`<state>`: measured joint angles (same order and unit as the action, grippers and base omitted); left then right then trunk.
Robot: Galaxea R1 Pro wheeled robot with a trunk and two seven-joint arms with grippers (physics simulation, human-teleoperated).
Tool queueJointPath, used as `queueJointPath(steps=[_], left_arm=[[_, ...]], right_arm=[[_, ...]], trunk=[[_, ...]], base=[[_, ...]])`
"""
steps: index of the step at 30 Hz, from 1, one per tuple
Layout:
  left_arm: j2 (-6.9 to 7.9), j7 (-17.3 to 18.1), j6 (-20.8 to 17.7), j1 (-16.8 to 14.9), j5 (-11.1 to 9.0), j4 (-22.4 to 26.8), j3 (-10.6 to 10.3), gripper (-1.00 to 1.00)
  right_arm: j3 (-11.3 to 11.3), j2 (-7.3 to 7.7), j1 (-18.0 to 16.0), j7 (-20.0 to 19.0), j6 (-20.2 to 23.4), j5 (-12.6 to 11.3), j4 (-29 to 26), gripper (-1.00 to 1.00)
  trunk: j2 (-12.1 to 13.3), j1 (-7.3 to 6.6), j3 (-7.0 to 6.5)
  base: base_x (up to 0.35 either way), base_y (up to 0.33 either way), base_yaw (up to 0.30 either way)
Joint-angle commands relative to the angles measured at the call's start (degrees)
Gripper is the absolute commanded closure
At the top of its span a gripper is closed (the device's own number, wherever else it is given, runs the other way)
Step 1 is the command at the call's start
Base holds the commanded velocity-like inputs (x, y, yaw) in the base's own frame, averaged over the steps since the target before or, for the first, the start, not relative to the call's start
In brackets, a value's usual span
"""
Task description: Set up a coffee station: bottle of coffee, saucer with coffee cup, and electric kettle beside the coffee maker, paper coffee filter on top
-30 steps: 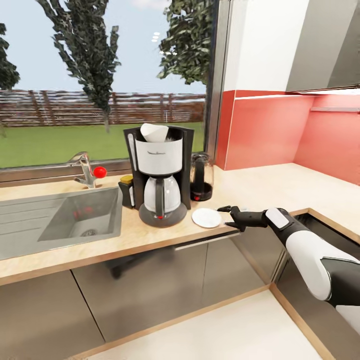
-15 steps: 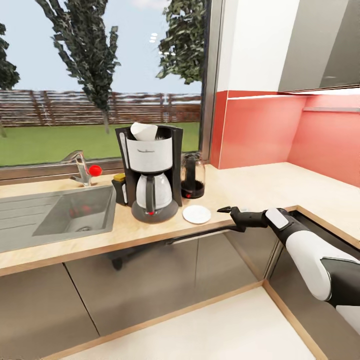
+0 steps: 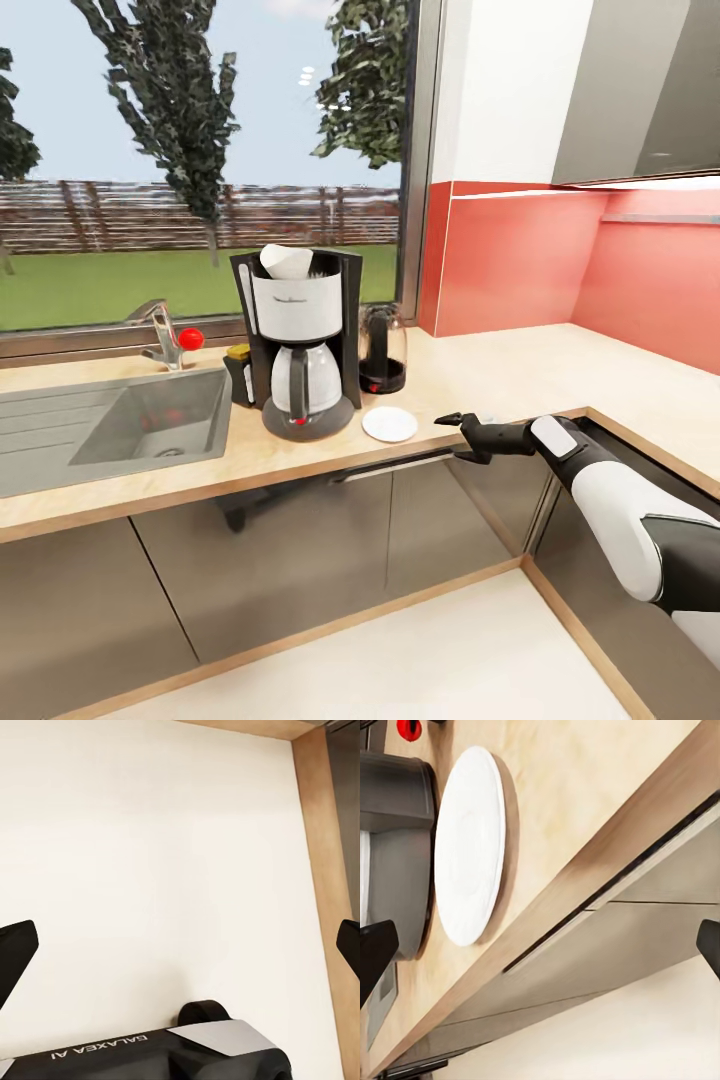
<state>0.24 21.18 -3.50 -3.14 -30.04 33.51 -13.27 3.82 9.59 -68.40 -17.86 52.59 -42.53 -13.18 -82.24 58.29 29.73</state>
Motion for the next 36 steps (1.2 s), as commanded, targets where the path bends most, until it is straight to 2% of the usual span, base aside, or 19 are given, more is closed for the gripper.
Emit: queueJointPath(steps=[1,15,17,21,22,24,26,29,30,33,36], left_arm=[[0.03,0.1,-0.4,0.0,-0.5,0.1,-0.1,-1.00],[0.03,0.1,-0.4,0.0,-0.5,-0.5,-0.1,-1.00],[0.03,0.1,-0.4,0.0,-0.5,-1.0,-0.1,-1.00],[0.03,0.1,-0.4,0.0,-0.5,-1.3,-0.1,-1.00],[0.03,0.1,-0.4,0.0,-0.5,-1.3,-0.1,-1.00],[0.03,0.1,-0.4,0.0,-0.5,-1.4,-0.1,-1.00],[0.03,0.1,-0.3,0.0,-0.5,-1.4,-0.1,-1.00],[0.03,0.1,-0.3,0.0,-0.5,-1.4,0.0,-1.00],[0.06,0.1,-0.2,0.0,-0.5,-1.4,0.0,-1.00],[0.09,0.1,-0.2,0.0,-0.5,-1.4,0.6,-1.00],[0.11,0.2,-0.1,0.0,-0.5,-1.4,2.8,-1.00]], right_arm=[[0.4,-0.01,0.0,-0.4,0.2,0.6,0.0,-1.00],[0.4,0.19,-0.1,-1.0,0.2,0.5,-0.4,-1.00],[0.4,0.28,0.0,-2.3,0.2,0.5,-0.5,-1.00],[0.3,0.53,0.9,-8.2,-0.9,1.7,-0.7,-1.00],[0.2,0.57,1.4,-9.2,-1.7,2.4,-0.8,-1.00],[0.2,0.67,3.3,-12.4,-5.1,5.5,-2.2,-1.00],[0.2,0.75,6.8,-18.1,-8.9,11.6,-5.4,-1.00],[0.2,0.98,9.6,-23.0,-10.6,16.1,-8.0,-1.00],[0.2,1.60,11.4,-26.2,-11.7,18.3,-9.6,-1.00],[0.2,3.54,15.0,-31.9,-14.8,20.7,-12.0,-1.00],[0.2,6.24,19.9,-37.7,-20.7,22.0,-14.3,-1.00]], trunk=[[0.0,0.00,0.06],[0.0,0.00,0.06],[0.0,0.00,0.06],[0.0,0.00,0.06],[0.0,0.00,0.06],[0.0,0.00,0.06],[0.0,0.00,0.06],[0.0,0.00,0.06],[0.0,0.00,0.06],[0.0,0.00,0.06],[0.0,0.00,0.06]], base=[[-0.002,-0.001,0.000],[-0.177,0.000,0.000],[-0.036,0.000,0.000],[-0.014,0.000,0.000],[-0.007,0.000,0.000],[-0.004,0.000,0.000],[-0.002,0.000,0.000],[0.000,0.000,0.000],[0.000,0.000,0.000],[0.000,0.000,0.000],[0.000,0.000,0.000]])
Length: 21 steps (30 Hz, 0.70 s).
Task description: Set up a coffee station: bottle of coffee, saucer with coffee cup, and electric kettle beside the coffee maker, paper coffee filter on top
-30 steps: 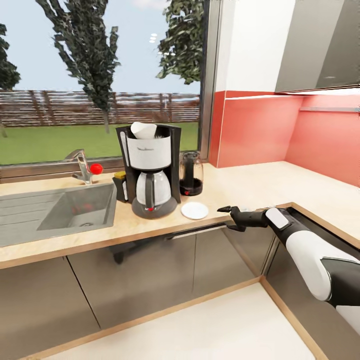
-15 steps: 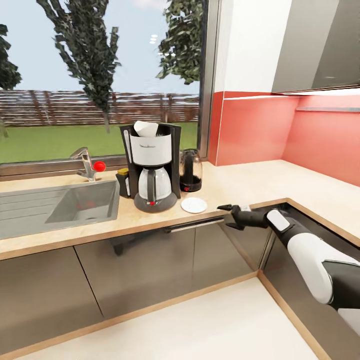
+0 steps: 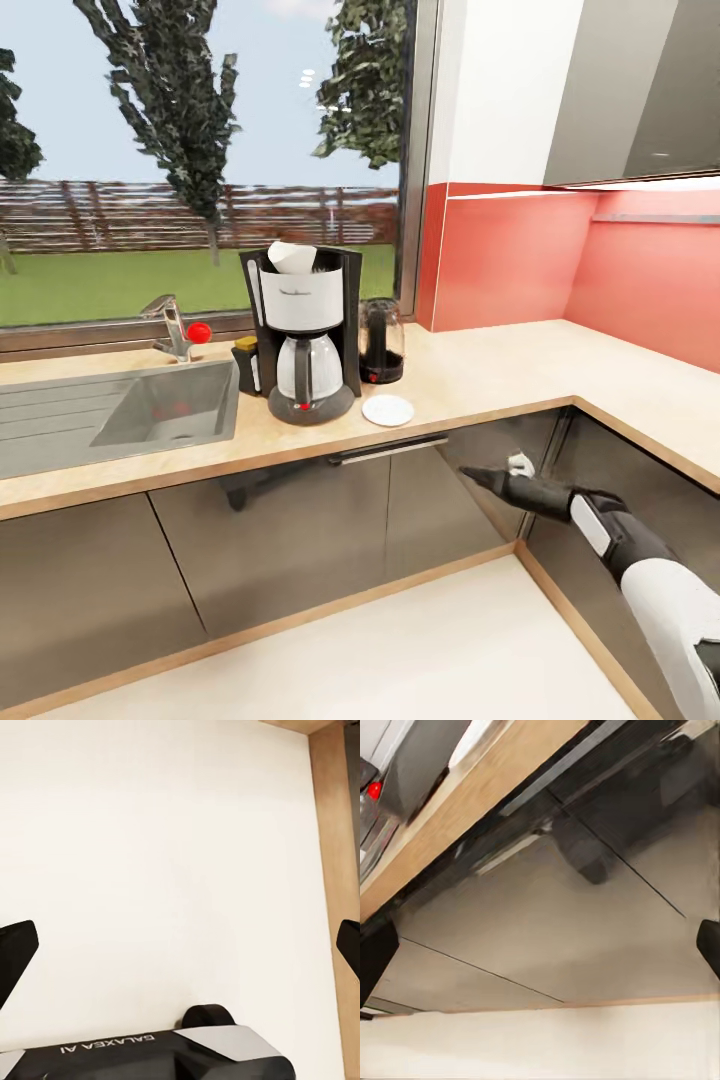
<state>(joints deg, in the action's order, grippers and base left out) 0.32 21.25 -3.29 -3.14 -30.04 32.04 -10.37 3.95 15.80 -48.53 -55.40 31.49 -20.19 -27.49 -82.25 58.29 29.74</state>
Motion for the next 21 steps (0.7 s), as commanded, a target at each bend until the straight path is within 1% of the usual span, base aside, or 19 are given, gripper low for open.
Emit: queueJointPath(steps=[1,4,7,8,10,11,14,15,16,17,18,20,21], left_arm=[[0.05,0.1,-0.3,0.0,-0.5,0.0,0.2,-1.00],[0.10,0.1,-0.3,0.0,-0.5,0.0,1.1,-1.00],[0.11,0.1,-0.3,0.0,-0.5,0.0,1.4,-1.00],[0.12,0.1,-0.3,0.0,-0.5,0.0,1.5,-1.00],[0.12,0.1,-0.2,0.0,-0.5,0.0,1.7,-1.00],[0.12,0.2,-0.2,0.0,-0.5,0.0,1.8,-1.00],[0.12,0.3,-0.2,0.0,-0.5,0.0,2.0,-1.00],[0.08,0.3,-0.2,0.0,-0.5,-0.2,2.1,-1.00],[0.05,0.4,-0.1,0.0,-0.5,-0.3,2.1,-1.00],[0.02,0.5,-0.1,0.0,-0.5,-1.1,2.1,-1.00],[0.00,0.5,0.0,0.0,-0.5,-1.3,2.1,-1.00],[-0.02,0.6,0.0,0.0,-0.5,-1.7,2.1,-1.00],[-0.03,0.7,0.0,0.0,-0.5,-1.9,2.1,-1.00]], right_arm=[[0.1,0.38,0.9,-0.6,-0.6,-0.2,-0.2,-1.00],[0.1,2.27,6.4,-3.4,-6.8,0.1,-0.9,-1.00],[0.1,2.85,10.4,-4.8,-11.1,0.2,-1.0,-1.00],[0.1,3.06,13.0,-5.2,-13.9,0.3,-1.1,-1.00],[0.0,3.20,15.6,-5.6,-16.6,0.7,-1.1,-1.00],[0.0,3.29,18.1,-5.8,-18.9,2.2,-1.0,-1.00],[0.1,3.37,22.0,-5.9,-22.3,5.9,-0.9,-1.00],[0.1,3.41,26.0,-5.7,-26.7,9.4,-0.5,-1.00],[0.2,3.41,27.1,-5.7,-28.0,10.1,-0.3,-1.00],[0.2,3.43,29.7,-5.2,-30.9,11.6,1.3,-1.00],[0.2,3.43,30.3,-4.8,-31.5,11.9,2.1,-1.00],[0.2,3.44,31.5,-2.6,-32.8,12.5,5.0,-1.00],[0.2,3.44,31.9,0.0,-33.8,12.7,7.1,-1.00]], trunk=[[0.0,0.00,0.05],[0.0,0.00,0.05],[0.0,0.00,0.05],[0.0,0.00,0.05],[0.0,0.00,0.05],[0.0,0.00,0.05],[0.0,0.00,0.05],[0.0,0.00,0.05],[0.0,0.00,0.05],[0.0,0.00,0.05],[0.0,0.00,0.05],[0.0,0.00,0.05],[0.0,0.00,0.05]], base=[[0.000,0.000,0.000],[0.000,0.000,0.000],[0.000,0.000,0.000],[0.000,0.000,0.000],[0.000,0.000,0.000],[0.000,0.000,0.000],[0.000,0.000,0.000],[0.000,0.000,0.000],[0.000,0.000,0.000],[0.000,0.000,0.000],[0.000,0.000,0.000],[0.000,0.000,0.000],[0.000,0.000,0.000]])
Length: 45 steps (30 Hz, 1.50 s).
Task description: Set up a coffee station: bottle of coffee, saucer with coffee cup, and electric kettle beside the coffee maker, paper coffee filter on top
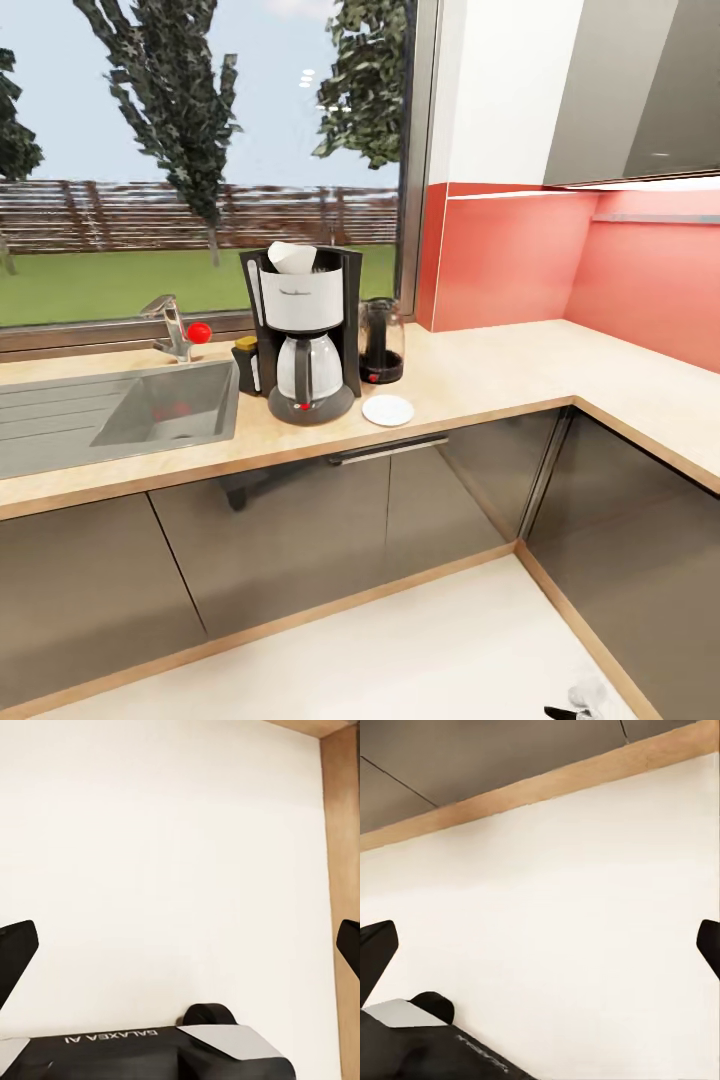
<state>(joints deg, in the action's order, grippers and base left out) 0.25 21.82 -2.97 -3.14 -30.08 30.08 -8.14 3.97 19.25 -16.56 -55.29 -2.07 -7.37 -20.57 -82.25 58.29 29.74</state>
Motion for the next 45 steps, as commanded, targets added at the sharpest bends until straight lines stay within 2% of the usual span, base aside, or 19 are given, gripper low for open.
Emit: queueJointPath(steps=[1,3,7,11,30,42,45], left_arm=[[0.01,0.1,-0.3,0.0,-0.5,-0.2,-0.1,-1.00],[0.01,0.2,-0.3,0.0,-0.5,-1.5,-0.1,-1.00],[-0.05,0.4,-0.3,0.0,-0.5,-3.4,-0.1,-1.00],[-0.07,0.5,-0.3,0.0,-0.5,-4.2,-0.1,-1.00],[-0.08,0.5,-0.3,0.0,-0.5,-4.4,-0.1,-1.00],[-0.05,0.5,-0.3,0.0,-0.5,-4.7,0.1,-1.00],[-0.01,0.5,-0.3,0.0,-0.6,-5.8,1.1,-1.00]], right_arm=[[0.1,0.00,0.2,2.5,-1.4,0.1,2.1,-1.00],[0.1,0.00,0.5,6.4,-3.0,0.3,5.1,-1.00],[0.1,0.00,0.7,10.9,-4.1,0.4,8.3,-1.00],[0.1,0.14,0.8,12.6,-4.6,0.4,10.5,-1.00],[0.0,0.29,0.8,13.1,-4.8,0.4,11.5,-1.00],[0.0,0.26,0.8,13.3,-4.9,0.4,11.5,-1.00],[0.0,0.26,0.8,13.3,-4.9,0.4,11.5,-1.00]], trunk=[[0.0,0.00,0.05],[0.0,0.00,0.05],[0.0,0.00,0.05],[0.0,0.00,0.05],[0.0,0.00,0.05],[0.0,0.00,0.05],[0.0,0.00,0.05]], base=[[0.000,0.000,0.000],[0.000,0.000,0.000],[0.000,0.000,0.000],[0.000,0.000,0.000],[0.000,0.000,0.009],[0.000,0.000,0.246],[0.000,0.000,0.270]])
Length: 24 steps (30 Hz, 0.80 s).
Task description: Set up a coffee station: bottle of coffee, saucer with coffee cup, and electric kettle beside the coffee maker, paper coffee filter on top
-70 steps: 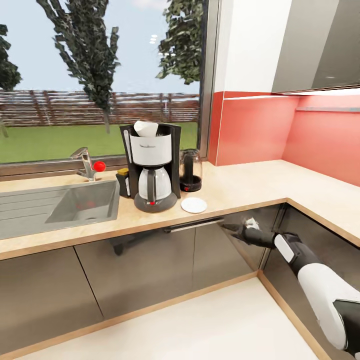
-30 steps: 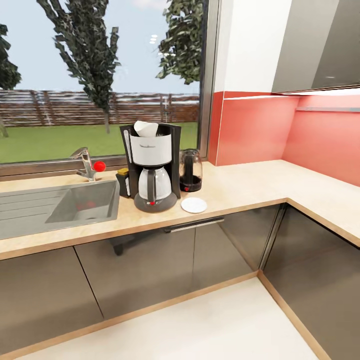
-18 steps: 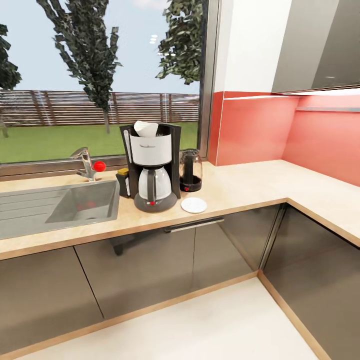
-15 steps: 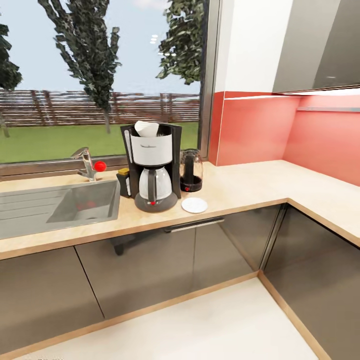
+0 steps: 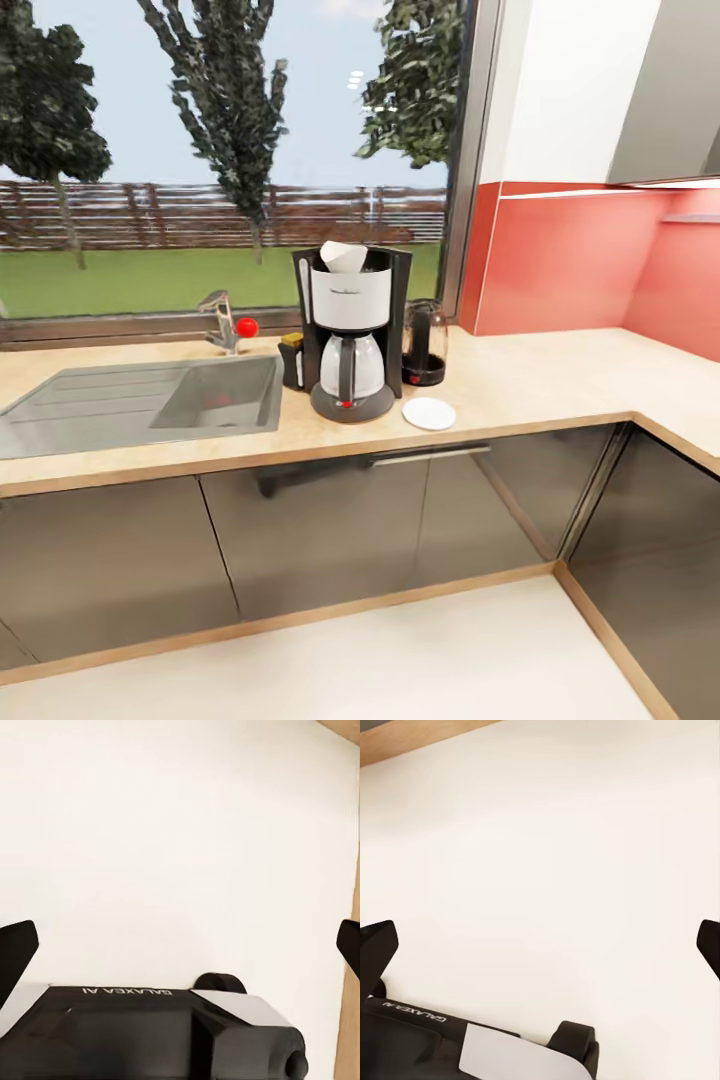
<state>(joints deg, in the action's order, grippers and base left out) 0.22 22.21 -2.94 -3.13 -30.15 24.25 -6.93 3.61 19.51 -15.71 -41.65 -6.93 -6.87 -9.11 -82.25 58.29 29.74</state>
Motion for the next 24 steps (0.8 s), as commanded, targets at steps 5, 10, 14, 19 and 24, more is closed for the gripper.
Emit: queueJointPath(steps=[5,10,14,19,24], left_arm=[[0.04,0.2,-0.3,0.0,-0.5,-1.2,4.6,-1.00],[0.05,0.2,-0.3,0.0,-0.5,-2.3,6.3,-1.00],[0.05,0.2,-0.3,0.0,-0.5,-2.5,6.5,-1.00],[0.06,0.1,-0.3,0.0,-0.5,-2.5,6.7,-1.00],[0.05,0.1,-0.3,0.0,-0.5,-2.5,6.9,-1.00]], right_arm=[[0.3,0.00,0.0,-0.1,0.0,-0.1,0.1,-1.00],[0.3,-0.21,0.0,4.2,0.0,0.0,0.1,-1.00],[0.3,-0.32,0.0,5.5,0.1,0.0,0.1,-1.00],[-2.3,-0.46,0.0,6.1,0.0,0.0,0.1,-1.00],[-4.8,-0.51,0.0,7.3,0.0,0.0,0.1,-1.00]], trunk=[[0.0,0.00,0.06],[0.0,0.00,0.06],[0.0,0.00,0.06],[0.0,0.00,0.06],[0.0,0.00,0.06]], base=[[0.000,0.000,0.271],[0.000,0.000,0.272],[0.041,0.023,0.231],[0.198,0.152,0.122],[0.096,0.076,0.226]])
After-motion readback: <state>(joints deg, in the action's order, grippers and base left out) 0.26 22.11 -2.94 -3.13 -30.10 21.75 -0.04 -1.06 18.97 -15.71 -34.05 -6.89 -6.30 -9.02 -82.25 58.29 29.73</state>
